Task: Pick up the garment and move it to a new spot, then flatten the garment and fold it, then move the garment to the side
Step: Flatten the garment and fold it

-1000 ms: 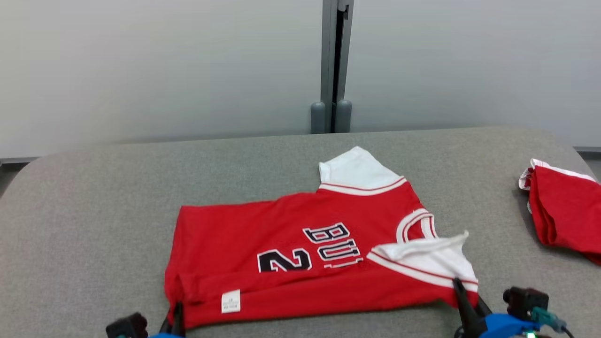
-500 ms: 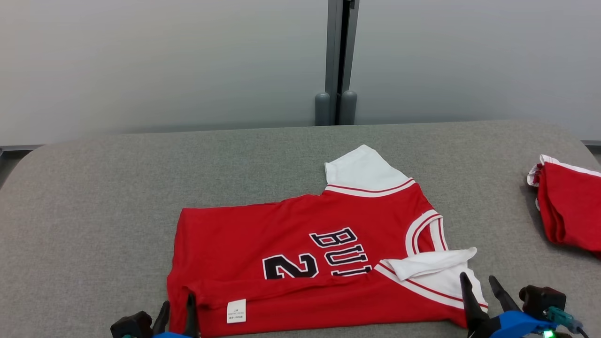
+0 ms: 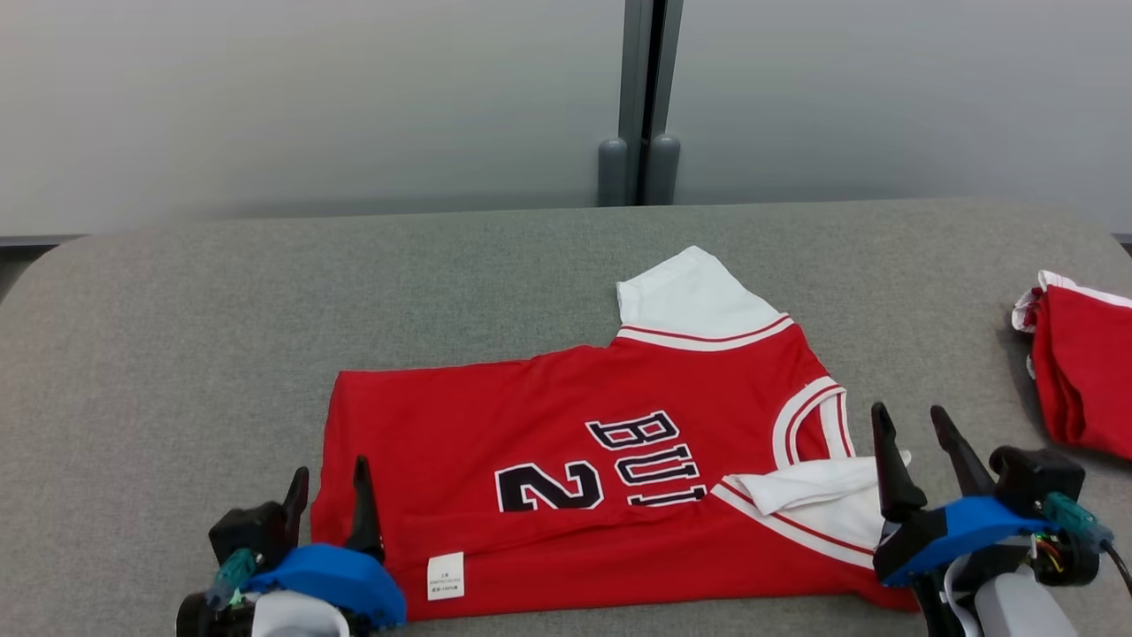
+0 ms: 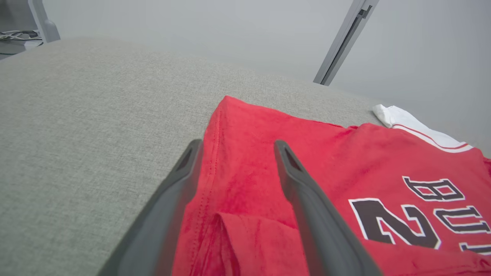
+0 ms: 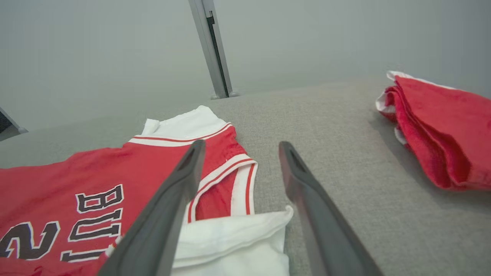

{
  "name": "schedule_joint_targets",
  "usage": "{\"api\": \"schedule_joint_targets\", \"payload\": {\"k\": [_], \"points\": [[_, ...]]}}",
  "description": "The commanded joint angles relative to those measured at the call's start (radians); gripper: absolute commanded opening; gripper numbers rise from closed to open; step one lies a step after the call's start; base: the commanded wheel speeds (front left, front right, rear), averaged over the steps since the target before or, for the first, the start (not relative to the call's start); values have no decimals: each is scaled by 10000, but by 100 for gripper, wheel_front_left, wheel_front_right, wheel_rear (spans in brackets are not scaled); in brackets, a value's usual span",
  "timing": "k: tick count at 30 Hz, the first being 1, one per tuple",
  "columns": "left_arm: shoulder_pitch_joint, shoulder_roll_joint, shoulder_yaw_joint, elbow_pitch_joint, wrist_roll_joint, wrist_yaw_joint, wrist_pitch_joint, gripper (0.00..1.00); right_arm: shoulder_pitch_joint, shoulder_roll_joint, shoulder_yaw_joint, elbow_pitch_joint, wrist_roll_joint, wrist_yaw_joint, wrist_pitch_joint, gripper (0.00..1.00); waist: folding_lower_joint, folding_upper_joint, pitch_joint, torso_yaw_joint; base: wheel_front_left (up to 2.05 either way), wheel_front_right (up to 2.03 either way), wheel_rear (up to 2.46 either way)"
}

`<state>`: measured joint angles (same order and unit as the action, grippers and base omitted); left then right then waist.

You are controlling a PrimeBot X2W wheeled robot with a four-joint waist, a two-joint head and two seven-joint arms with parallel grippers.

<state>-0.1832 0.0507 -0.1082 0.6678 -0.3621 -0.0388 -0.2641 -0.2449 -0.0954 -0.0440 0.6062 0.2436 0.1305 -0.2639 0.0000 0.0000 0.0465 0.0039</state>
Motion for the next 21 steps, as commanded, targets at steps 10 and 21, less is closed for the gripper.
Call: {"api": "schedule_joint_targets", "payload": {"k": [10,21], "points": [[-2897,493,-175,1764,590,-184,141,100,-1621,-209,750,-144,137,1,2,100,0,0,1426,-131,0,0,0],[-4492,915,-132,3414,451,-281,320,100,-2055,-327,1345,-331,626,1,4,100,0,0,2082,-342,0,0,0]]}}
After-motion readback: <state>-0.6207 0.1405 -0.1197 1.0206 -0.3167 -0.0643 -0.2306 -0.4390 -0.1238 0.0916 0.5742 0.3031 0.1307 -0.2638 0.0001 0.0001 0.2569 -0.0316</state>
